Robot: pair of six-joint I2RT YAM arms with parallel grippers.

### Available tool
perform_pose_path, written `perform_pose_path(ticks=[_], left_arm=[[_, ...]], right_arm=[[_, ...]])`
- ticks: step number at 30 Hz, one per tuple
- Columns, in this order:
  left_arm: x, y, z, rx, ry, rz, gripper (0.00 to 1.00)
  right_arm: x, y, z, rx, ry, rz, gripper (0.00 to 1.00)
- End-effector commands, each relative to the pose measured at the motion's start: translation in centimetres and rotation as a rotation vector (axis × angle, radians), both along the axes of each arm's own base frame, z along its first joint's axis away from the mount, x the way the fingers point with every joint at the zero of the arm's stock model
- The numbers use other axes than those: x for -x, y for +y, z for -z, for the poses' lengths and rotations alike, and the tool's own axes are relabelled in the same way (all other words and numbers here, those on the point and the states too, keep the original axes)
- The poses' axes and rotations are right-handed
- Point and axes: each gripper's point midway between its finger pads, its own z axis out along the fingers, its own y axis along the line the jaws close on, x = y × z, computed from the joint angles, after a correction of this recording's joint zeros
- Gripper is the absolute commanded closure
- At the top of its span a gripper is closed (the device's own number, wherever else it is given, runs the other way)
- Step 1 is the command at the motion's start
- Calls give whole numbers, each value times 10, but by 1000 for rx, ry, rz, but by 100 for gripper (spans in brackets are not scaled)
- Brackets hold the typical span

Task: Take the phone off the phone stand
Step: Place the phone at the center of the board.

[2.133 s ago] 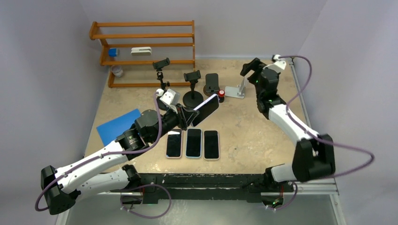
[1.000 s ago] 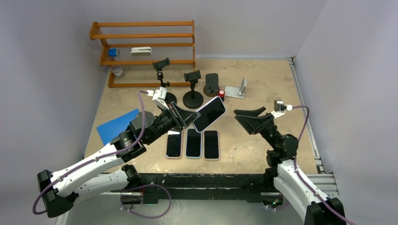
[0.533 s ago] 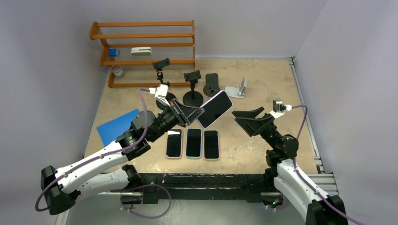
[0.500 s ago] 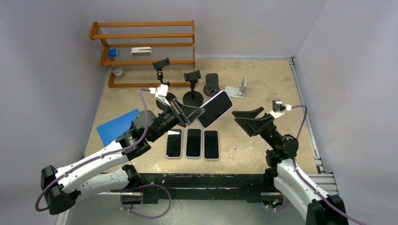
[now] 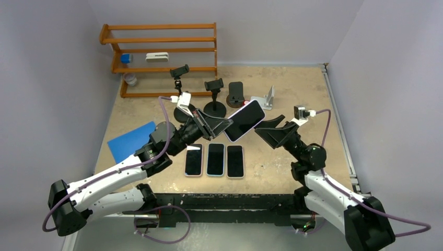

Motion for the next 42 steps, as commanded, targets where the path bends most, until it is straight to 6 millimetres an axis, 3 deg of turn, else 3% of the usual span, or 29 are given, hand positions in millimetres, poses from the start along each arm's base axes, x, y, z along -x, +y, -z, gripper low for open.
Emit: perform_pose_path(ticks=[1,6,15,22,29,31,36,42], left_arm=[[10,8,-73,199,-129,24,100],[11,7,-73,230,-138,34,100],[19,3,-70,237,-147,82,100],[24,0,-66,240,-147,118,100],[32,0,-68,186,-197,141,100],[32,3,-67,149,-208,129,88],[34,17,-68,86,-222,90,36],[36,40,-67,-135,-290,30,5]], right_arm=[[13,-2,-39,-103,-110,-16,14],[11,0,-48,-161,-89,-16,22],[13,4,-69,-229,-119,-29,53],[18,4,-76,-273,-141,-54,72],[26,5,-81,-266,-181,-63,99],[27,6,-81,-248,-185,-59,100],[32,6,-81,-196,-203,-41,100],[34,16,-75,2,-229,0,100]])
